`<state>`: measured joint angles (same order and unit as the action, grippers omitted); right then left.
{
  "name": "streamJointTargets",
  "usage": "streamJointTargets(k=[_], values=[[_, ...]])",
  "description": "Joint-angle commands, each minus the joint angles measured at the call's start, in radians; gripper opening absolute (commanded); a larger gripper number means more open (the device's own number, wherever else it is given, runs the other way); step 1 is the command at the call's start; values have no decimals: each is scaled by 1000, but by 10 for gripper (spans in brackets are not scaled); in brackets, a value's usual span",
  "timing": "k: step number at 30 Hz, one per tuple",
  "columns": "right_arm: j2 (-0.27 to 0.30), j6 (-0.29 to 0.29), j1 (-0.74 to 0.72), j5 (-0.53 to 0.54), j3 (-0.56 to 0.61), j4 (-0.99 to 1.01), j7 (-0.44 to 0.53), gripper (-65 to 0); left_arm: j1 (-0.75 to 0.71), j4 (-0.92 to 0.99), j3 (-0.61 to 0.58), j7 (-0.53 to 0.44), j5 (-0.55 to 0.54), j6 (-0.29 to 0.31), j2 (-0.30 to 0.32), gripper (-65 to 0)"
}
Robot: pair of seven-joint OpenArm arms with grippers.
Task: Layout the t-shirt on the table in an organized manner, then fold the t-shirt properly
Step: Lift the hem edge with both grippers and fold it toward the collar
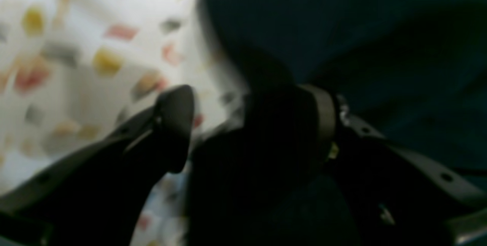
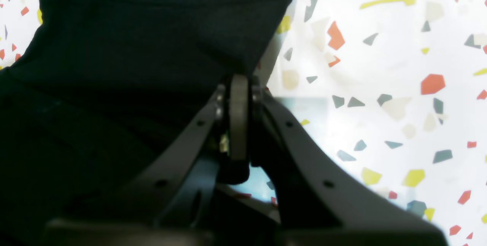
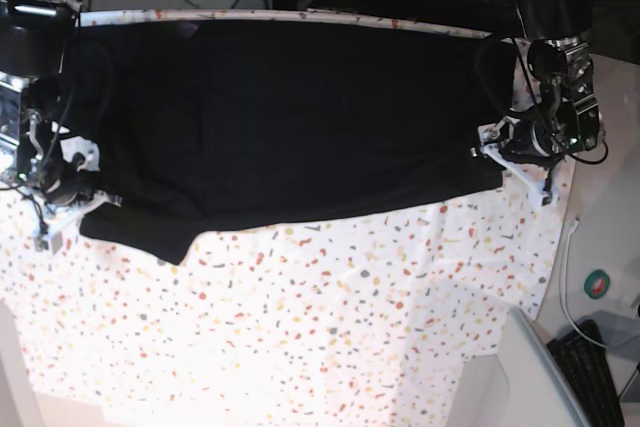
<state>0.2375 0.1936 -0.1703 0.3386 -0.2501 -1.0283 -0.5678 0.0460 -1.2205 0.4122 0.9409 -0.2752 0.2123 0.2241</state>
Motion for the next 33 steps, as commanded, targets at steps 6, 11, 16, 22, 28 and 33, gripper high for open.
streamJointTargets(k=[6, 11, 16, 22, 28, 33], values=[[16, 4, -21, 4, -2, -20, 21, -650, 16, -152, 106, 17, 0, 0, 4, -247], [16, 4, -24, 4, -1, -20, 21, -650, 81, -130, 104, 17, 6, 0, 4, -245], [16, 4, -25, 4, -1, -20, 19, -650, 206, 54, 44, -26, 6, 0, 24, -245], [16, 4, -22, 4, -1, -20, 18, -650, 375, 374, -82, -227, 6, 0, 56, -245], [16, 4, -19, 4, -1, -20, 19, -650, 449, 526, -131, -310, 6, -1, 74, -245], [16, 4, -19, 4, -1, -20, 21, -650, 464, 609, -131, -352, 7, -1, 76, -245]])
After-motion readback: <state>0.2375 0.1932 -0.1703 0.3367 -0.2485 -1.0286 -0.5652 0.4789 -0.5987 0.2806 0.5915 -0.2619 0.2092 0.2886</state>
